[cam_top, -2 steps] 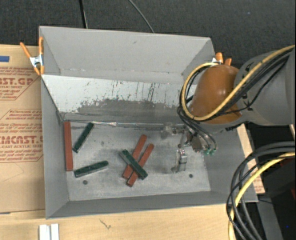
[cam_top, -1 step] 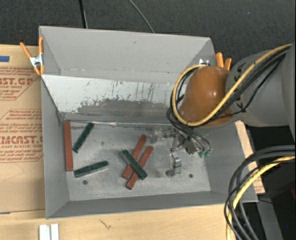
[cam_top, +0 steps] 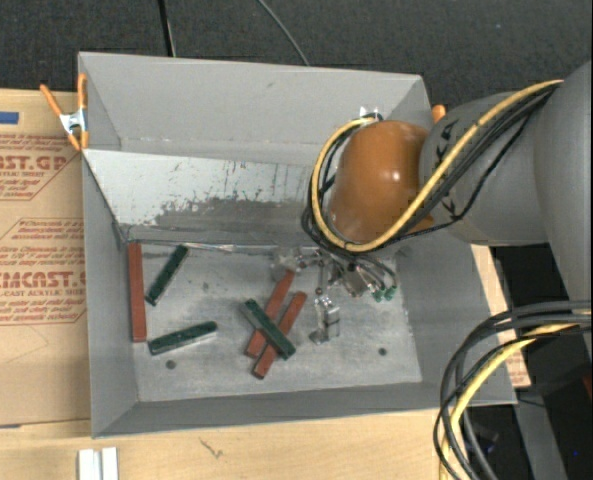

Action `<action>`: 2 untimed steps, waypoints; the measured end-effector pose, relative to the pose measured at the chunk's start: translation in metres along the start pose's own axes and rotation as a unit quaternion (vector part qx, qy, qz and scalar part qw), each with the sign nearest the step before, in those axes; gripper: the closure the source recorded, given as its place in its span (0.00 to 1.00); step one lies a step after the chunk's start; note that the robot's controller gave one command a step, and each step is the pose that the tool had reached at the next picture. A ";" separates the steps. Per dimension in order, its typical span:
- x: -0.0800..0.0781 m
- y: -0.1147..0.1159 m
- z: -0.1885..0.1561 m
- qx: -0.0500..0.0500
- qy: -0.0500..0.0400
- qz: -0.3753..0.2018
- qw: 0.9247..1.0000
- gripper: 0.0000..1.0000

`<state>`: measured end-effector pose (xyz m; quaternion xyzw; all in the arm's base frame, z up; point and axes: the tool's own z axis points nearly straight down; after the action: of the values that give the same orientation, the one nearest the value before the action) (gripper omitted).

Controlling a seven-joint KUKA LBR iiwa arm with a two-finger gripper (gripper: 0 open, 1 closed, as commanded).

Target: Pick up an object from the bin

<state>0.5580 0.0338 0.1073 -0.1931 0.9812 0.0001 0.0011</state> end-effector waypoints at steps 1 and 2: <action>-0.008 0.028 0.028 0.000 0.000 -0.084 0.996 0.00; -0.024 0.022 0.037 -0.001 0.000 -0.060 0.998 1.00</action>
Offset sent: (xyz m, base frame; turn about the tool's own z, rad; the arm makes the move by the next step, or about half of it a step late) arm 0.0137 0.0289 -0.0373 -0.1207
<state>0.5721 0.0638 0.0699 -0.2519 0.9678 0.0007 0.0013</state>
